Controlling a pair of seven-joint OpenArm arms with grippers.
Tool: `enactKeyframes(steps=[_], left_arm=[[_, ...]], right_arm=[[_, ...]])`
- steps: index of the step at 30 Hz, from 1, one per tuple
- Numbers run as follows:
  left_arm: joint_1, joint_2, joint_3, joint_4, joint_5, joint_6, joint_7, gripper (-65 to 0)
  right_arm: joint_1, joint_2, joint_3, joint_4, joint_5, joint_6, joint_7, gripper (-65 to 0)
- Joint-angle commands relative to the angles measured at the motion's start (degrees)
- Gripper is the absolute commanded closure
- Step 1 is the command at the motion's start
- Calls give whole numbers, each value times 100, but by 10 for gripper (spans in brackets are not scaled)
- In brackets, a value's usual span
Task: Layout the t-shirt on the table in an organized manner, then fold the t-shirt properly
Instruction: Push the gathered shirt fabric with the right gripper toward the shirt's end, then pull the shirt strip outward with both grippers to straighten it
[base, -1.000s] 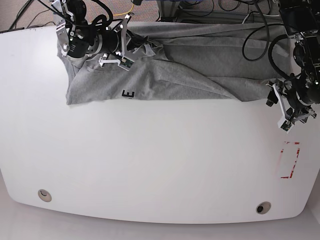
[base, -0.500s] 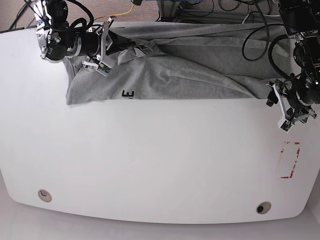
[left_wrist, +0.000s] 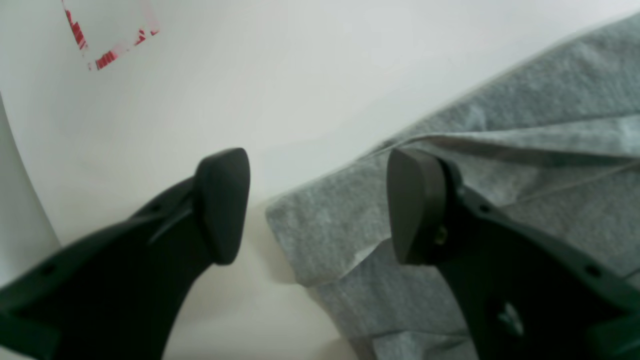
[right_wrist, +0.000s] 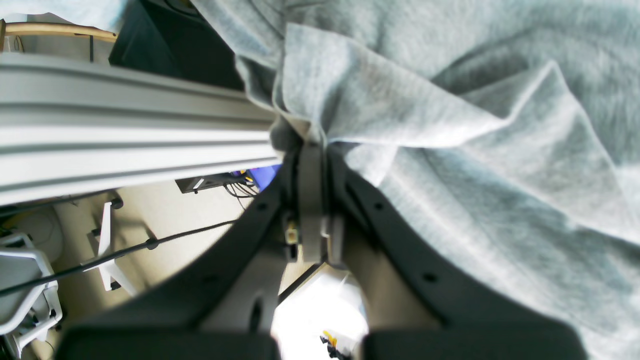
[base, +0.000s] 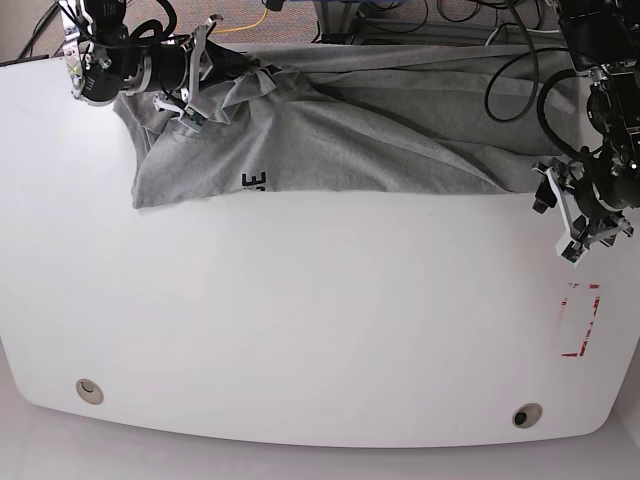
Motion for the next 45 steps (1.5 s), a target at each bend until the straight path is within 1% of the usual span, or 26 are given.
enactKeyframes(steps=[1,3,4,5,7,8,9,11,13,16,22,25,27,29,31,33,34,36,37,38,39,41,42,43,45], left_arm=[[-100,-105,-31,85,-20,-3,-77,-403],[-100,-105,-31,85,-20,-3,-77,-403],[-100,-105,-31,85,-20,-3,-77,-403],[-100,-105,-31,85,-20,-3,-77,-403],[-100,-105,-31,85,-20,-3,-77,-403],[-100,-105,-31,85,-20,-3,-77,-403],[-100,-105,-31,85,-20,-3,-77,-403],[-100,-105,-31,94,-38,-3,-77,-403],[-100,-113,-31,112,-47,-3,-77,-403],[-100,-157,-31,129,-64,-3,-68,-404],[-65,-175,-31,314,-73,-3,-33,-404],[111,-149,-31,657,-73,-3,222,-404],[252,-131,-31,868,-73,-3,398,-403],[366,-8,-31,1061,-73,-3,433,-403],[471,98,-31,1219,-64,-3,442,-403],[647,115,-31,1351,-64,-3,459,-401],[867,115,-22,1395,-64,-3,459,-401],[1043,98,-22,1395,-55,-3,459,-394],[1131,62,-31,1395,-38,-3,442,-381],[1175,36,-31,1395,-38,-3,442,-369],[1298,-17,-31,1395,-47,-3,451,-326],[1517,-43,-22,1395,-55,-3,459,-269],[1693,-52,-22,1386,-55,-3,459,-232],[1816,-52,-22,1378,-38,-3,459,-194],[1983,-52,-22,1334,-20,-3,459,-135]], right_arm=[[-65,80,171,113,121,24,94,-3],[-74,80,188,113,121,24,94,-17],[-100,80,206,113,121,16,94,-52],[-109,71,224,113,121,16,94,-73],[-170,53,241,113,121,16,94,-206],[-179,44,267,113,121,16,94,-254],[-197,36,329,113,130,16,94,-327],[-311,-26,470,113,130,16,103,-420],[-443,-105,681,131,130,16,103,-474],[-549,-219,1006,131,139,42,103,-503],[-531,-299,1656,131,358,68,120,-503],[-285,-404,1955,122,543,68,129,-503],[-47,-510,2035,122,552,68,129,-503],[225,-589,2043,104,481,68,129,-499],[445,-668,2017,95,376,68,129,-479],[630,-800,1964,95,306,68,94,-433],[753,-931,1850,95,226,68,94,-379],[884,-1028,1692,43,112,33,94,-301],[946,-1081,1595,-28,16,33,94,-250],[981,-1107,1525,-72,-46,33,94,-219],[1051,-1151,1384,-168,-222,33,94,-146],[1069,-1169,1261,-265,-450,33,94,-75],[1060,-1230,1199,-327,-582,59,94,-36],[1060,-1283,1138,-371,-679,68,94,-19],[1051,-1336,1050,-476,-811,68,94,-13]])
